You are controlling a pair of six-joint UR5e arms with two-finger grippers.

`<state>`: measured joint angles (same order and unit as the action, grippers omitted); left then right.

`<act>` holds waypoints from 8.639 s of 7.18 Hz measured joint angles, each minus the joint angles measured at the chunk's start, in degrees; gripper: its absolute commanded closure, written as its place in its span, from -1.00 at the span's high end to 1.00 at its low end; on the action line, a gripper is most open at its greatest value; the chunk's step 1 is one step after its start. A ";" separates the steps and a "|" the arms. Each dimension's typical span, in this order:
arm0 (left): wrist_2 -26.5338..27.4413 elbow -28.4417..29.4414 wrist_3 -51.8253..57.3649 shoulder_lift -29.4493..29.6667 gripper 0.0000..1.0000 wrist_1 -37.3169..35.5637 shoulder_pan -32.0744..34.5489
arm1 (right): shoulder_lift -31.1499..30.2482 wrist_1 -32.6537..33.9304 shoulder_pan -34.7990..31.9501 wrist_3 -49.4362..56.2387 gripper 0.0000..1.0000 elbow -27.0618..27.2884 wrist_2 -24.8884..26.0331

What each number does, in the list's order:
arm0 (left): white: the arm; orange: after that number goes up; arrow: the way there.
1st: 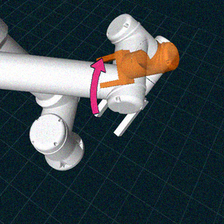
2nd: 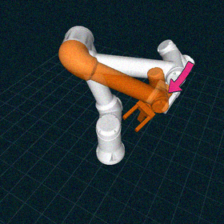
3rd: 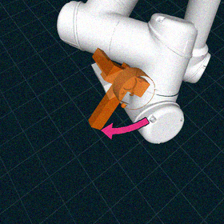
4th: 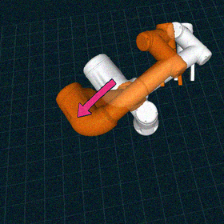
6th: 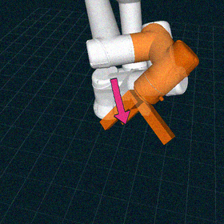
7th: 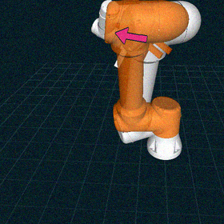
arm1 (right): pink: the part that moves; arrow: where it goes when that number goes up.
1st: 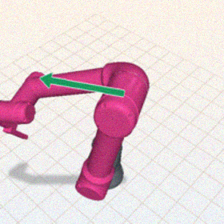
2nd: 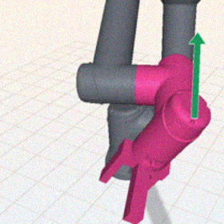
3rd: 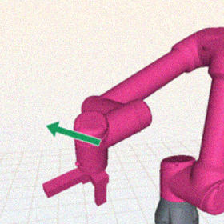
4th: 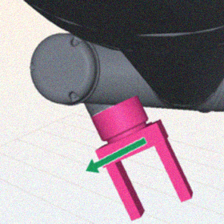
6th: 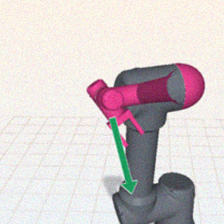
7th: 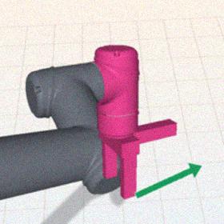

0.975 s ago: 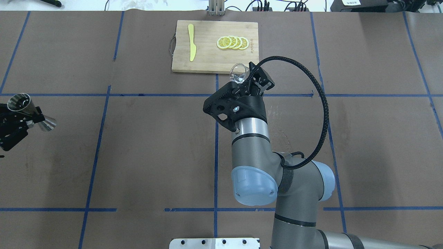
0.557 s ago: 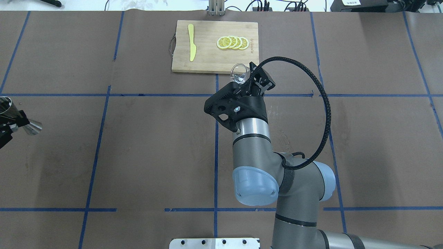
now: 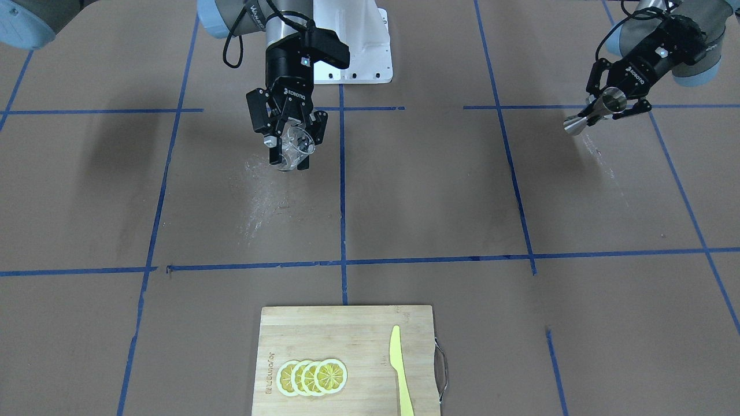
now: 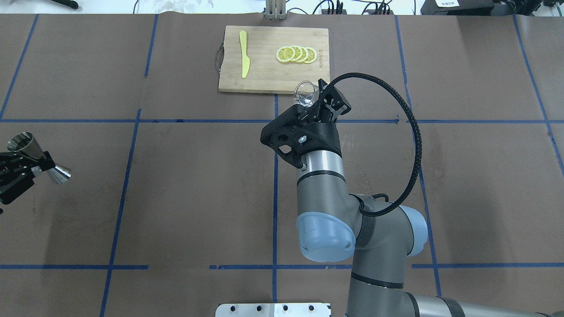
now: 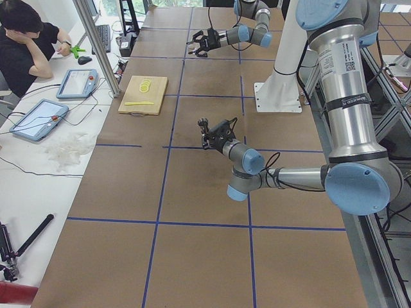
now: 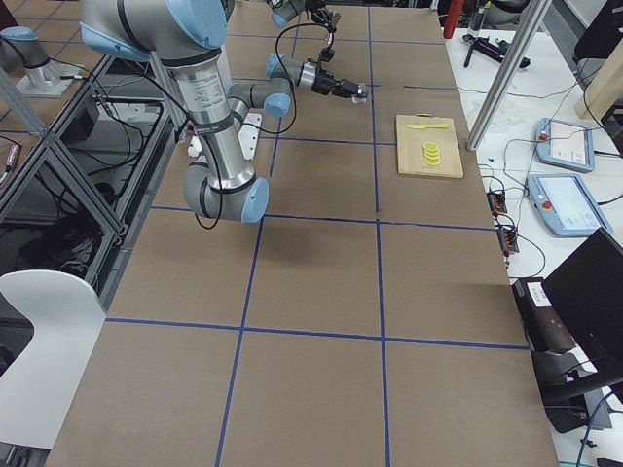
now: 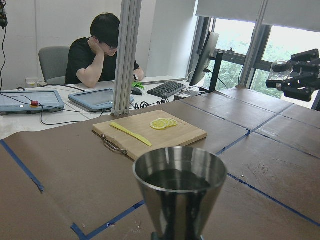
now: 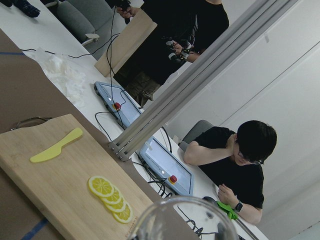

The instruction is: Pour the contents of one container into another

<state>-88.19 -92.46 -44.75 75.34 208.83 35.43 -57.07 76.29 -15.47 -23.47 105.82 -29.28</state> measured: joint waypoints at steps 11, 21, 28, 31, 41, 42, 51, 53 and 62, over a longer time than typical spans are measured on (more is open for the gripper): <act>68.52 2.47 6.55 0.43 -1.00 -1.33 -35.50 | 0.19 -0.07 0.00 0.00 -1.00 0.35 -0.01; 59.68 3.63 18.77 3.38 -1.00 -0.67 -35.61 | 0.09 0.00 0.00 0.00 -1.00 0.70 0.01; 54.54 8.20 12.06 3.43 -1.00 -1.44 -33.15 | 0.03 0.00 -0.09 0.00 -1.00 0.70 0.01; 50.27 8.54 12.05 5.85 -1.00 -5.52 -28.40 | 0.03 0.00 -0.09 0.00 -1.00 0.70 0.01; 41.63 10.81 12.25 8.94 -0.90 -8.24 -23.92 | -0.23 0.00 -0.14 0.00 -1.00 0.70 -0.08; 41.59 11.02 12.16 9.06 -0.88 -8.18 -23.91 | -0.24 0.00 -0.14 0.00 -1.00 0.70 -0.08; 41.58 12.15 11.73 9.85 -0.80 -7.91 -23.91 | -0.30 -0.02 -0.09 0.00 -1.00 0.70 0.01; 41.53 12.35 11.71 10.12 -0.78 -7.88 -23.91 | -0.32 -0.02 -0.09 0.00 -1.00 0.70 0.01; 41.50 12.74 11.04 10.23 -0.66 -7.76 -23.96 | -0.32 -0.03 -0.09 0.00 -1.00 0.70 0.01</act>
<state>-46.69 -79.72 -33.71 85.57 201.06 11.46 -57.39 76.26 -15.56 -23.47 106.52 -29.27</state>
